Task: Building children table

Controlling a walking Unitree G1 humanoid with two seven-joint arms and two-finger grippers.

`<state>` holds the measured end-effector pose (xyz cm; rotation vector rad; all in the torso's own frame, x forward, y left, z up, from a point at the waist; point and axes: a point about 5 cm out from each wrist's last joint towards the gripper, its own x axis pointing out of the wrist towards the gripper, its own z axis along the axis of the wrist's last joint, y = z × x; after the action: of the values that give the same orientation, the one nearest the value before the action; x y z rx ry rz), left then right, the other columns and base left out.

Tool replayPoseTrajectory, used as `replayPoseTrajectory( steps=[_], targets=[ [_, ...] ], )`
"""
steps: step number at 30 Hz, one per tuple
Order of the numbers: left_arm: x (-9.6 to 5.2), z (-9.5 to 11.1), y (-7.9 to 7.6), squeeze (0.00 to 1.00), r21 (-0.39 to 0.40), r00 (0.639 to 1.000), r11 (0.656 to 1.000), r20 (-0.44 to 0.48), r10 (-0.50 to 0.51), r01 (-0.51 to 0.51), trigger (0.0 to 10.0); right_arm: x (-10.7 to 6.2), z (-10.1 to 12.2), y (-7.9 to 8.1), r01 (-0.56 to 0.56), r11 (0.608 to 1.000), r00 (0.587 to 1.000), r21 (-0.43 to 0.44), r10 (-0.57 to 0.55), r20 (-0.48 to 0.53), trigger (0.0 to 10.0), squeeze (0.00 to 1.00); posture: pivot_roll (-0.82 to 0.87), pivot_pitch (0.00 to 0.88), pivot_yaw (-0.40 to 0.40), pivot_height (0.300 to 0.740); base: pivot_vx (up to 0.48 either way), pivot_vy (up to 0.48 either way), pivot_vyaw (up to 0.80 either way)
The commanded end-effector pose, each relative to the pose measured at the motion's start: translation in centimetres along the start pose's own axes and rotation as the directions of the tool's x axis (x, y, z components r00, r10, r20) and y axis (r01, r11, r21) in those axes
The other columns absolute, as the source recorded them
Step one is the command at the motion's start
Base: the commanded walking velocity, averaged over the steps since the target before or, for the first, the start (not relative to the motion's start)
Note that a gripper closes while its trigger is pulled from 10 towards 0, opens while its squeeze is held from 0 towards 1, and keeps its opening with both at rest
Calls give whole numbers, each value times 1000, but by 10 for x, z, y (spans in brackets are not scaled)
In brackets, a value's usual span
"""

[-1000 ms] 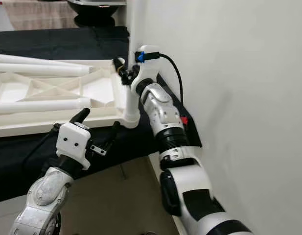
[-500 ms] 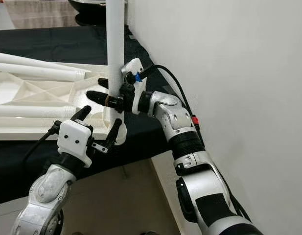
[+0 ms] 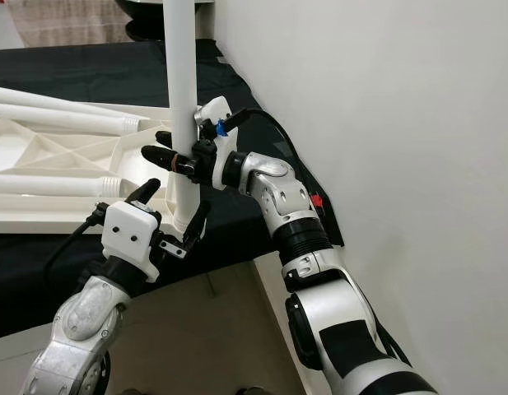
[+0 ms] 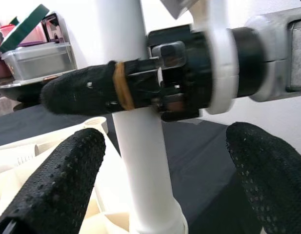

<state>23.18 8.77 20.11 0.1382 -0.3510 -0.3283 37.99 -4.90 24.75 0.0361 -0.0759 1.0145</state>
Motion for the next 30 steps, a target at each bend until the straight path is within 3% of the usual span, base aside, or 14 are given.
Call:
replayPoseTrajectory(
  steps=[1, 4, 6, 7, 10, 12, 13, 16, 17, 21, 22, 23, 24, 30],
  targets=[
    [-1, -4, -2, 0, -13, 1000, 1000, -24, -4, 4, 10000, -1, 0, -11, 153, 988, 988, -10, -154, -28, 0, 0, 26, 157, -97, 740, 0, 0, 0],
    [0, -5, 1, 0, -3, 1000, 1000, -28, 5, -5, 10000, -6, -16, -30, 588, 806, 793, -70, -592, -142, 0, 0, 22, 152, -97, 740, 0, 0, 0],
    [0, -5, 1, 0, -3, 1000, 1000, -28, 5, -5, 10000, -6, -16, -30, 588, 806, 793, -70, -592, -142, 0, 0, 22, 152, -97, 740, 0, 0, 0],
    [0, -6, 1, 0, 0, 1000, 1000, -29, 4, -4, 10000, -8, -18, -30, 668, 741, 729, -63, -670, -142, 0, 0, 26, 152, -100, 740, 0, 0, 0],
    [0, -5, -1, 0, 6, 1000, 1000, -25, -6, 6, 10000, -6, -19, -22, 773, 634, 627, -18, -768, -132, 0, 0, 35, 142, -103, 740, 0, 0, 0],
    [0, -5, -1, 0, 6, 1000, 1000, -25, -6, 6, 10000, -6, -19, -22, 773, 634, 627, -18, -768, -132, 0, 0, 35, 142, -103, 740, 0, 0, 0],
    [2, -2, -3, 0, 10, 1000, 1000, -12, -12, 12, 10000, -1, -18, -13, 817, 576, 573, 8, -811, -114, 8196, 0, 45, 139, -103, 740, 0, 0, 0],
    [3, 0, -4, 0, 10, 1000, 1000, -7, -13, 13, 10000, 1, -17, -11, 822, 569, 567, 15, -817, -108, 8196, 0, 45, 139, -103, 740, 0, 0, 0],
    [3, 1, -4, 0, 11, 1000, 1000, -4, -16, 16, 10000, 5, -17, -8, 819, 572, 574, 50, -813, -96, 10000, 0, 50, 138, -102, 740, 0, 0, 0],
    [2, 0, -4, 0, 13, 1000, 1000, -8, -20, 20, 10000, 14, -10, -2, 776, 626, 630, 68, -775, -46, 10000, 0, 56, 138, -101, 740, 0, 0, 0],
    [2, -1, -4, 0, 14, 1000, 1000, -11, -20, 20, 10000, 16, -6, 0, 771, 635, 636, 55, -771, -24, 10000, 1000, 60, 139, -101, 740, 0, 0, 0],
    [1, -1, -3, 0, 16, 1000, 1000, -13, -18, 18, 10000, 17, 1, 0, 765, 642, 642, 49, -767, 12, 10000, 1000, 60, 138, -100, 740, 0, 0, 0],
    [1, -2, -2, 0, 17, 1000, 1000, -16, -17, 17, 10000, 16, 6, -1, 770, 636, 635, 50, -772, 31, 10000, 0, 55, 137, -99, 740, 0, 0, 0],
    [0, -3, -4, 0, 18, 1000, 1000, -21, -17, 18, 10000, 5, 24, -19, 735, 678, 676, 9, -734, 72, 10000, 0, 61, 130, -110, 740, 0, 0, 0]
  ],
)
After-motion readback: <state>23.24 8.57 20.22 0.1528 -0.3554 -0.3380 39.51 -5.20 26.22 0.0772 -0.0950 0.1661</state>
